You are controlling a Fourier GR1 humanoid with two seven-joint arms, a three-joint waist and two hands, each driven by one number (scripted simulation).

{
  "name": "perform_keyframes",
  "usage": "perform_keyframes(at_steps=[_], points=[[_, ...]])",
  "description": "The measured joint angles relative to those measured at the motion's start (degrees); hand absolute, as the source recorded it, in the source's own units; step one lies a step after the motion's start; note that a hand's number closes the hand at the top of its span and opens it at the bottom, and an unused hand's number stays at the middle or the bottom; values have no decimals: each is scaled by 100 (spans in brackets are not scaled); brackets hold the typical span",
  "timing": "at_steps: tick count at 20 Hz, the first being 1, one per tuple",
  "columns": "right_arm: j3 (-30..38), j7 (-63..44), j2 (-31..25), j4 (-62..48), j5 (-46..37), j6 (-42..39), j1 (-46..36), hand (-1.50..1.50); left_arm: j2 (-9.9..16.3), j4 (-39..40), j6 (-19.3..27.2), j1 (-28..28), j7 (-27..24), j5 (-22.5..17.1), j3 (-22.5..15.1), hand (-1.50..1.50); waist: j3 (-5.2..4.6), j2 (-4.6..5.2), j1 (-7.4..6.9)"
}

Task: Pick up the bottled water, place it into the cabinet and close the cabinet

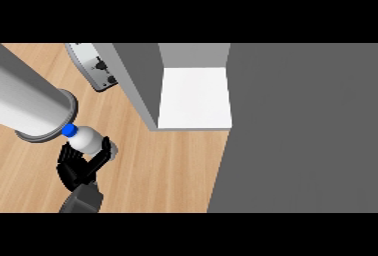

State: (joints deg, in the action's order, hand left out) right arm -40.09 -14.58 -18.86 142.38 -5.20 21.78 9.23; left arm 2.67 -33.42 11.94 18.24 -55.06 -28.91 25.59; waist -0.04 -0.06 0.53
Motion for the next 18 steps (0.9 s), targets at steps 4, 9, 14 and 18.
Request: perform_keyframes(at_steps=[4, 9, 14, 18], points=[[-4, 66, -43, -53, 44, 1, -77, -150, -50, -18, -749, -148, 256, 422, -683, 150, 1, -19, 30], [30, 136, -82, -73, 71, 54, -70, -150, -144, -293, -1594, -431, 431, 1005, -1596, 150, 5, -34, 9], [-121, 182, -140, -42, 38, 152, 66, -150, -171, -1300, -1771, -969, 946, 1227, -2173, 150, 8, -38, -40], [-213, 201, -203, -9, 6, 232, 119, -150, -230, -2286, -1733, -1385, 1587, 1110, -2595, 150, 8, -38, -48]])
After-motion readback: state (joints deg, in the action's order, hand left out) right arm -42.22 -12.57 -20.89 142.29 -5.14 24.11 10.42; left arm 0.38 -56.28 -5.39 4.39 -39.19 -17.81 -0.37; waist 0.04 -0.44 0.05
